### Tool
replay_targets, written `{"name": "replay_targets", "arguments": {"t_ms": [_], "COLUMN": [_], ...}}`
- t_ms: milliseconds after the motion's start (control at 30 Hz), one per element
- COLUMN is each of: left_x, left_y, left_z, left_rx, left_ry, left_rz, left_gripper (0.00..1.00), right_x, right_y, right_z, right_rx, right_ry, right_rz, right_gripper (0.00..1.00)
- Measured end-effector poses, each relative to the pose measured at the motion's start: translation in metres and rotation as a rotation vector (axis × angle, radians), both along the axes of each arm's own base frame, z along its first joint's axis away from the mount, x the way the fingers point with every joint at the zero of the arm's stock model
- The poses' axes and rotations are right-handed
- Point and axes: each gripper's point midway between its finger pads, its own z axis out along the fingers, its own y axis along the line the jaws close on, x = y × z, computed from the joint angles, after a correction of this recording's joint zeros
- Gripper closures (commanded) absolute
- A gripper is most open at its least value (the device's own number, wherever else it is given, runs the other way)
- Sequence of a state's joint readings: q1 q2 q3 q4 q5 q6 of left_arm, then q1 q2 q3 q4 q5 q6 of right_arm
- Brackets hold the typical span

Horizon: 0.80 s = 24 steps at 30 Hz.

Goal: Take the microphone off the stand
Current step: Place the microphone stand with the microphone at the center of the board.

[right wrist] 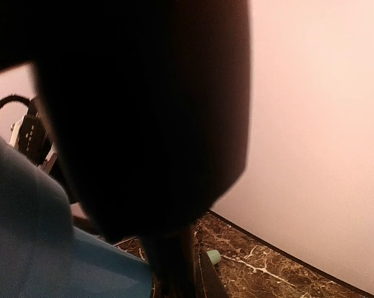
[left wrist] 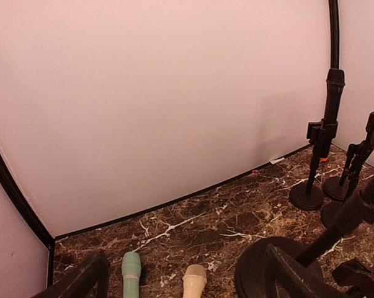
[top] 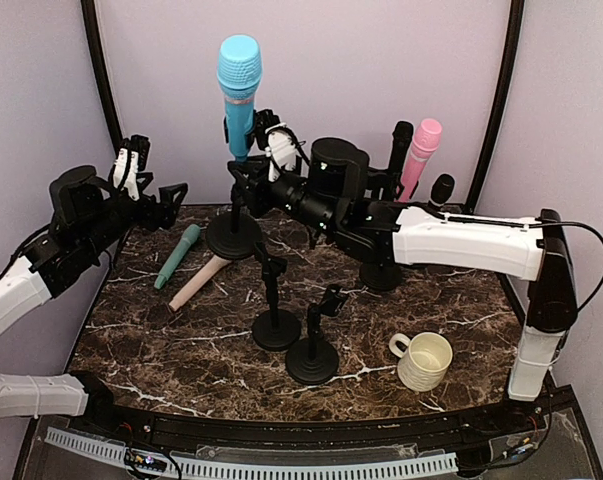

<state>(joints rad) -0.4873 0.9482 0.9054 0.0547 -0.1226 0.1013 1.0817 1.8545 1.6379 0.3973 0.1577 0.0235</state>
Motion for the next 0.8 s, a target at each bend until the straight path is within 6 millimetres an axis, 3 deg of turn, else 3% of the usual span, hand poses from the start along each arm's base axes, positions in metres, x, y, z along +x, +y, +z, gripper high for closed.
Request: {"name": "replay_targets", "arguments": {"t_ms": [200, 567, 800], "left_x": [-0.010, -0.015, -0.020], "left_y": [0.020, 0.023, 0.019], "left_z": [0.016, 0.015, 0.014], "left_rx": [-0.012, 0.007, -0.008], "left_ry": [-0.064, -0.101, -0.091], "left_rz": [0.076, 0.076, 0.040], "left_gripper": [0.12, 0.12, 0.12], "right_x": [-0.036, -0.096, -0.118], "right_y": [0.026, 0.052, 0.054], "right_z": [-0.028, -0.050, -0.106], "right_rx": [-0.087, -0.119, -0.188], "right_ry": [0.053, 0.106, 0.203], "right_rz": [0.130, 0.254, 0.239], "right_gripper": [1.00, 1.00, 1.00]}}
